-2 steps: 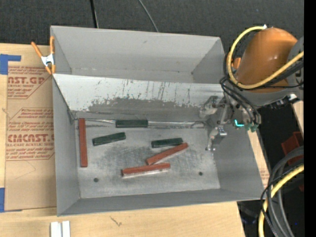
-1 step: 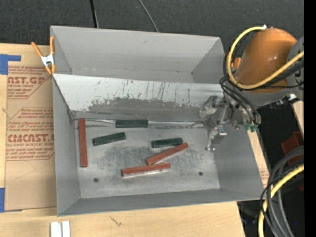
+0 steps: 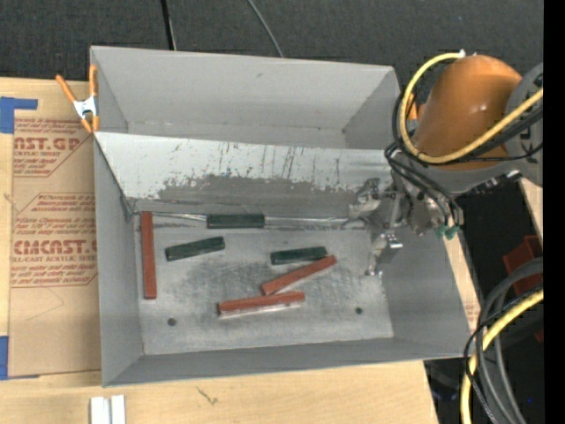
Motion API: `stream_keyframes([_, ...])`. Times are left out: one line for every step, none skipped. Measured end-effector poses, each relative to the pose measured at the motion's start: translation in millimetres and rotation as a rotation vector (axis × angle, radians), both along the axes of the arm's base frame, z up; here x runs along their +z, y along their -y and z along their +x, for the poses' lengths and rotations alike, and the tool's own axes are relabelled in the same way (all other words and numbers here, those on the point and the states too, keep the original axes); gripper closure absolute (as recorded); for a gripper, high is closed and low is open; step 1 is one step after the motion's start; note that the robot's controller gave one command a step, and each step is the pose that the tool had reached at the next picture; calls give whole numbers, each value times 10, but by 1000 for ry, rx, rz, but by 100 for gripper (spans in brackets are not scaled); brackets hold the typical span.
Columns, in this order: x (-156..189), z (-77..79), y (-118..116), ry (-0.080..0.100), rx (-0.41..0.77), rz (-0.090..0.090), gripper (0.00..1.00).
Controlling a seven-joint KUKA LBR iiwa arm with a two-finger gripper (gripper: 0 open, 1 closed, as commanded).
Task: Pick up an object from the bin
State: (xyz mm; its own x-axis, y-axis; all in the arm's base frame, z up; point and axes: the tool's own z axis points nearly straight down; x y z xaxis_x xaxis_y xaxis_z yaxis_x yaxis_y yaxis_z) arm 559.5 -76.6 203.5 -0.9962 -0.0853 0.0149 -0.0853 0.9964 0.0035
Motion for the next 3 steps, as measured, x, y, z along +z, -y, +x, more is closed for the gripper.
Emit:
stream_keyframes([173,27,-6,8,22,-1,0])
stream_keyframes([-272,-256,61,24,-19,-2,0])
stream_keyframes([-1240,179,-397,20,10,-1,100])
